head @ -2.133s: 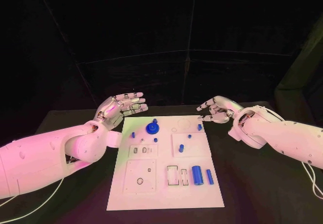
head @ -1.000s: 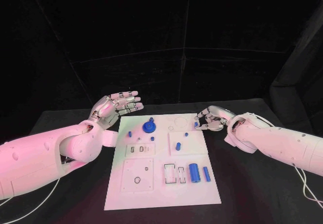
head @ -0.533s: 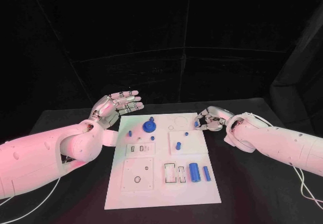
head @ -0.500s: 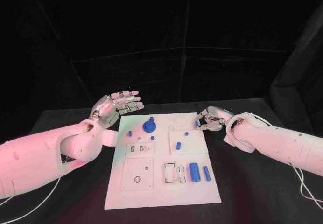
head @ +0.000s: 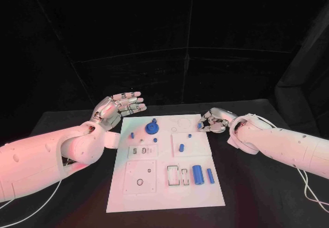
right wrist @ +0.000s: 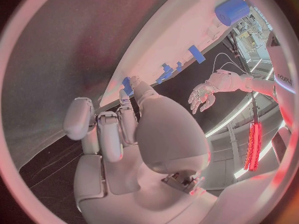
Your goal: Assemble the parts on the task board
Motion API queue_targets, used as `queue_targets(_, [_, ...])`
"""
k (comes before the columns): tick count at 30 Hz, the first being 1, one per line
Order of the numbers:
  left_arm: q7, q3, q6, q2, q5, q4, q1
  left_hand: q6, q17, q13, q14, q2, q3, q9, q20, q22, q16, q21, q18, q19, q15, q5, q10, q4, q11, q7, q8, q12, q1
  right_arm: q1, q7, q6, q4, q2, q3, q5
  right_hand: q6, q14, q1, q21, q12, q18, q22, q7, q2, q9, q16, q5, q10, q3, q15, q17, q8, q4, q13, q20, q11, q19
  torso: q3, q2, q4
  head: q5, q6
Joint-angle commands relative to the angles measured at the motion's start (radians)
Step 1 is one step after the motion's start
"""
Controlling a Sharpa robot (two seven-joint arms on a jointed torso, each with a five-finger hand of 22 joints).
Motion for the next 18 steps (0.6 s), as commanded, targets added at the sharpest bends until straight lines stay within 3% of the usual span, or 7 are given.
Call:
queue_targets(1, [0.004,0.001,0.014,0.001,-0.003,0.001,0.001,-0.005,-0.001,-0.001,0.005,0.0,0.006,0.0,0.001,-0.002,0.007,-0.004,0.018,0.005,-0.002,0.003,0.003,0.0,0.0,0.089,0.002,0.007,-0.007,0.001,0.002,0.006,0.001,0.003,0.0,-0.008,0.006,0.085,0.001,0.005,0.005,-0.014,0.001,0.0,0.008,0.001,0.004,-0.003,0.001,0.005,-0.007,0.178,0.006,-0.001,0.046,-0.007,-0.007,0.002,0.0002,0.0,-0.0001,0.001,-0.001])
queue_targets(12, [0.003,0.001,0.015,0.001,-0.003,-0.001,0.001,-0.005,-0.001,-0.001,0.005,0.0,0.006,0.0,0.001,-0.002,0.007,-0.004,0.018,0.005,-0.002,0.003,0.003,0.0,0.0,0.089,0.002,0.007,-0.007,0.001,-0.012,-0.017,0.001,0.008,0.0,-0.009,0.009,0.085,-0.004,0.006,0.005,-0.014,0.004,-0.002,0.007,-0.001,0.004,-0.008,0.002,0.005,-0.009,0.178,0.005,-0.001,0.047,-0.01,-0.008,0.003,0.0004,0.0,0.0006,0.0,-0.004])
queue_targets(18, [0.002,0.001,0.016,0.001,-0.003,-0.001,0.001,-0.005,-0.001,-0.001,0.005,0.0,0.006,0.0,0.001,-0.002,0.007,-0.004,0.018,0.005,-0.002,0.003,0.003,0.0,0.0,0.089,0.002,0.007,-0.007,0.001,-0.012,-0.057,0.019,0.007,0.001,-0.005,0.029,0.087,-0.014,0.008,0.01,-0.016,0.01,-0.009,0.014,-0.001,0.006,0.007,0.008,0.008,-0.014,0.183,0.011,0.005,0.054,-0.015,-0.015,0.007,0.0007,0.0,-0.0001,0.003,-0.004])
